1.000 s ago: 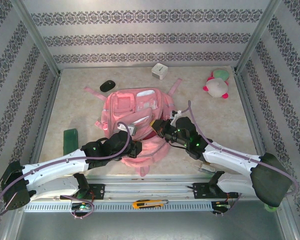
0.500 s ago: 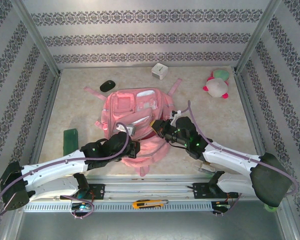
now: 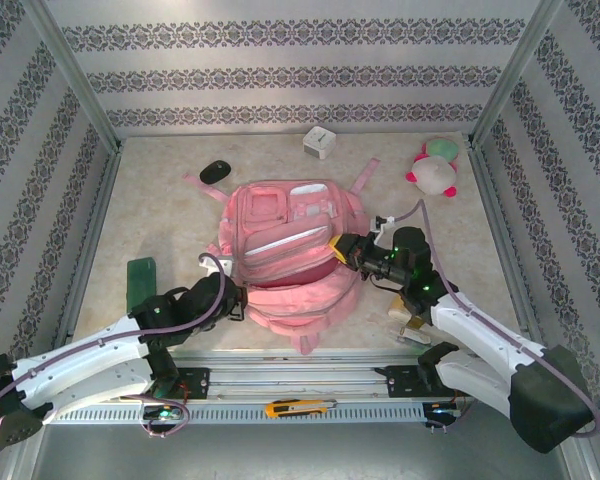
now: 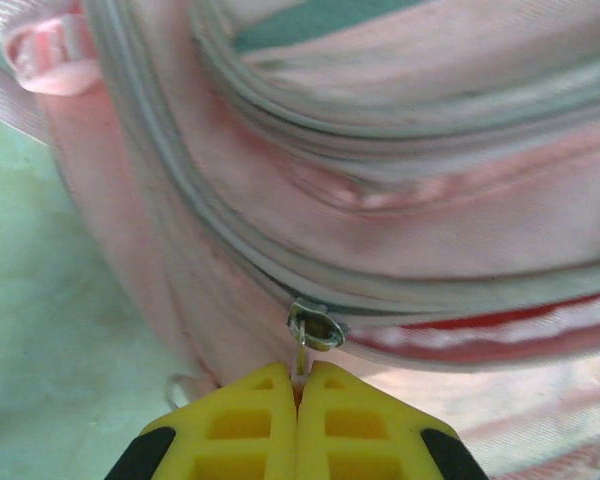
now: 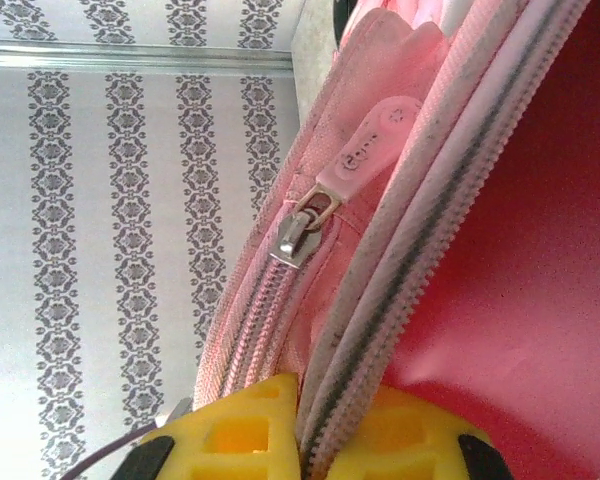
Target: Pack the student bag
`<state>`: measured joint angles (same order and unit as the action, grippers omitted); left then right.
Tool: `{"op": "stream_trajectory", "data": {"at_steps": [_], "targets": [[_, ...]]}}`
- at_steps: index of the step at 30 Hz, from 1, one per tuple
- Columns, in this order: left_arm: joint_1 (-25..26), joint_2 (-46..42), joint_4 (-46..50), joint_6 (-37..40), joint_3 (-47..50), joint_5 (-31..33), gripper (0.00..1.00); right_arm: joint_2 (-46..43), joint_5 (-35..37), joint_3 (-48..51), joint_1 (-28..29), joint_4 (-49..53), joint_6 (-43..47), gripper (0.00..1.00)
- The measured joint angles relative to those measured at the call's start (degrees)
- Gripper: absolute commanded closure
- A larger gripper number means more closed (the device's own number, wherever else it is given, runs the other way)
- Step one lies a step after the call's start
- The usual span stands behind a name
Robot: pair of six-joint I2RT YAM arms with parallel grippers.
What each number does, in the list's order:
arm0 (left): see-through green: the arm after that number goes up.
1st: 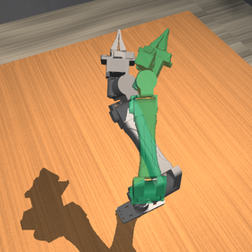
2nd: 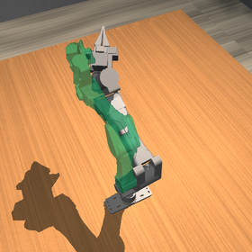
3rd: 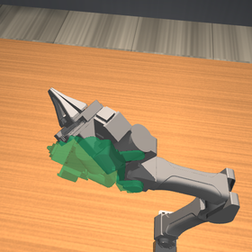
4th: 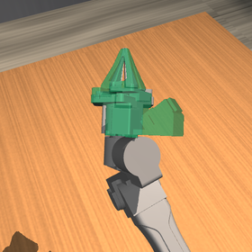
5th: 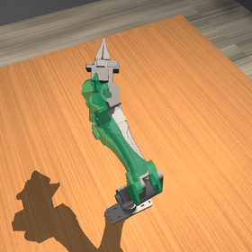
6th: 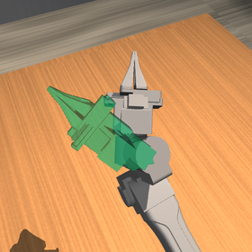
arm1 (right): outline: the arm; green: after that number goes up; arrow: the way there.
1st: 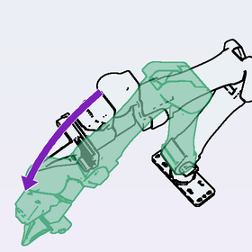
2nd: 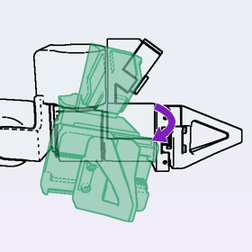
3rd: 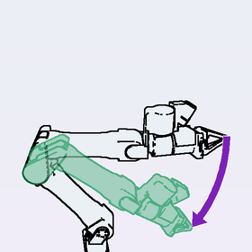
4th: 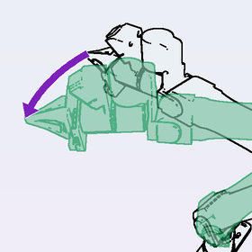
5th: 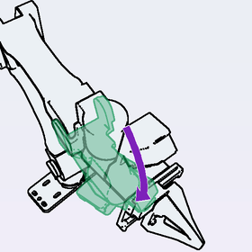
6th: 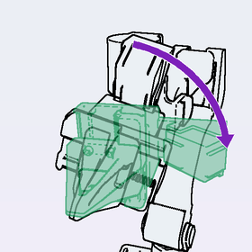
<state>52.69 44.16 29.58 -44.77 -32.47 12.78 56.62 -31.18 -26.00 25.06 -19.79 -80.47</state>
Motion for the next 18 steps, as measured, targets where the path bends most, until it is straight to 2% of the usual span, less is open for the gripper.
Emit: {"op": "stream_trajectory", "data": {"at_steps": [2,3,5,7,10,14,18], "targets": [[-0.9,-0.42,-0.5,1.84,0.39,-0.22,1.0,-0.09,-2.43,0.2,-1.51,0.79,0.07,0.99],[-1.11,-0.55,-1.05,2.71,0.68,-0.48,1.0,-0.09,-3.37,0.26,-2.14,1.03,0.15,0.9],[-1.46,-0.68,-2.84,5.55,1.42,-1.38,1.0,0.15,-5.7,0.31,-3.98,1.75,1.22,0.62],[-1.88,-0.66,-4.61,8.41,1.95,-2.54,1.0,0.26,-8.11,0.5,-6.58,1.86,3.43,0.48],[-2.84,-0.44,-6.47,12.17,2.14,-4.7,1.0,0.07,-10.86,1.07,-11.08,4.48,8.55,0.34],[-4.39,0.81,-7.93,15.98,2.14,-7.87,1.0,-3.89,-8.39,0.13,-14.47,18.78,20.98,0.31],[-5.7,1.31,-8.63,17.99,2.14,-10.95,1.0,-9.81,-2.58,-5.03,-12.66,32.41,34.27,0.31]]}}
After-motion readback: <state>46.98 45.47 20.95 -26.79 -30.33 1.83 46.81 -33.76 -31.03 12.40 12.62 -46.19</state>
